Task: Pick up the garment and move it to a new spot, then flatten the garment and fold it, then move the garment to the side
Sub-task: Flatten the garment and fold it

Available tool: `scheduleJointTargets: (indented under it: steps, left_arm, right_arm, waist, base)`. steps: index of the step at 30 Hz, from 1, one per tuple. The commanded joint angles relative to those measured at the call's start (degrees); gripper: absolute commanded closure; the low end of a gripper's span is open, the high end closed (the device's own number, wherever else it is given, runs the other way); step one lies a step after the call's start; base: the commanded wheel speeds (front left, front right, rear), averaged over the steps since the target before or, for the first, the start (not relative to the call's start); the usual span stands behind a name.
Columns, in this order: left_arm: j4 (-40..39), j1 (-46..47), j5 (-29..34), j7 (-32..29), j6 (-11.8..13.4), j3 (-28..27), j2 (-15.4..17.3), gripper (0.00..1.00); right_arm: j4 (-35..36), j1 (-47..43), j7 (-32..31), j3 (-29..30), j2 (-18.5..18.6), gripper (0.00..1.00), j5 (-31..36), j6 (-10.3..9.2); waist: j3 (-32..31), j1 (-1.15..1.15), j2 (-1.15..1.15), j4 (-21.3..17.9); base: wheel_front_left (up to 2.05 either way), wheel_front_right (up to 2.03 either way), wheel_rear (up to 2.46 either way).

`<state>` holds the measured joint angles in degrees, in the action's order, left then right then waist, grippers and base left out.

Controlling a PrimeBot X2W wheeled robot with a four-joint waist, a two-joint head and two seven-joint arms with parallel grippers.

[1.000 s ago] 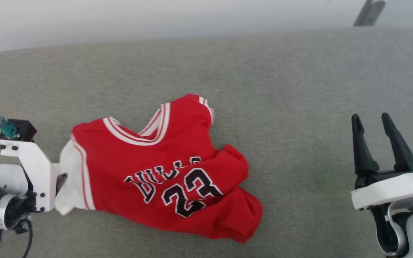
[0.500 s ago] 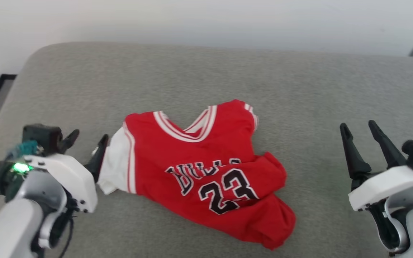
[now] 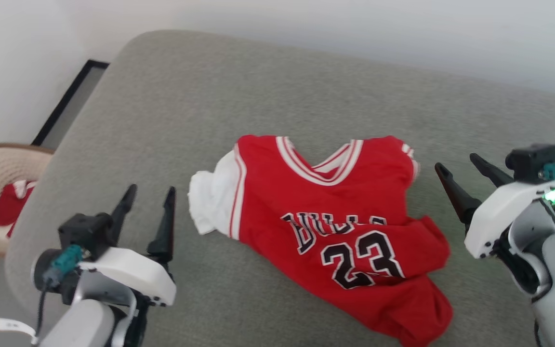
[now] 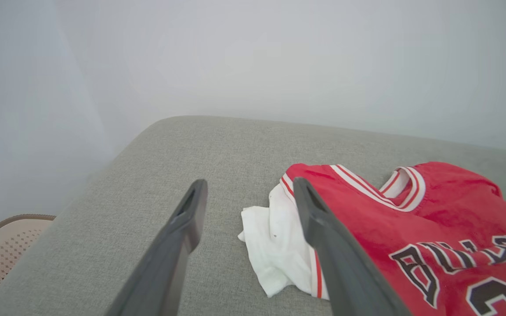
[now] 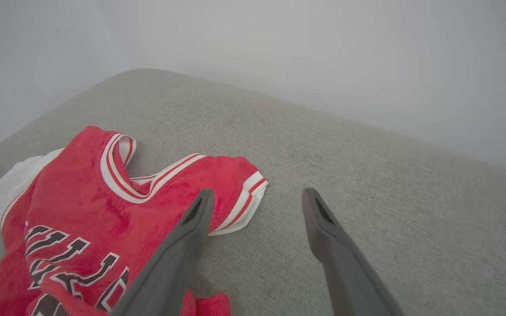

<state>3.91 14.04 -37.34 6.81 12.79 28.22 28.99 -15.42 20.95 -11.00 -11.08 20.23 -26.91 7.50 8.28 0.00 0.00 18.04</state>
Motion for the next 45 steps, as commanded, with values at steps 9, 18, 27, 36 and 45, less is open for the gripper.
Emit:
scheduleJointTargets:
  steps: [9,18,27,36,45]
  left_arm:
    - [3.9,-1.0,0.3,5.9,-1.6,1.8,-5.7,0.00]
    - [6.9,-0.3,-0.1,8.0,-3.6,1.6,-10.2,0.00]
    - [8.1,-0.9,1.2,8.4,-5.3,-0.6,-11.5,0.00]
    - [7.4,-2.6,2.8,8.4,-6.1,-3.6,-11.0,0.00]
    - [7.7,-3.6,4.0,8.5,-6.7,-4.2,-10.7,0.00]
  right_arm:
    - [-11.5,9.6,-9.8,-6.3,5.0,0.00,-5.6,-0.02]
    - [-25.8,18.2,-23.4,-12.8,5.6,0.00,-7.3,-0.02]
    - [-27.9,22.8,-24.3,-17.0,7.6,1.00,-10.8,-0.04]
    - [-23.5,19.8,-23.3,-15.3,14.8,1.00,-15.3,-0.03]
    - [-24.1,13.8,-21.3,-9.2,19.2,1.00,-15.9,-0.03]
  waist:
    - [2.5,0.00,0.00,7.8]
    - [4.3,0.00,0.00,11.2]
    - [4.2,0.00,0.00,9.6]
    - [2.9,0.00,0.00,4.8]
    - [1.5,0.00,0.00,2.3]
  base:
    - [0.00,0.00,0.00]
    - [0.00,0.00,0.00]
    - [0.00,0.00,0.00]
    - [0.00,0.00,0.00]
    - [0.00,0.00,0.00]
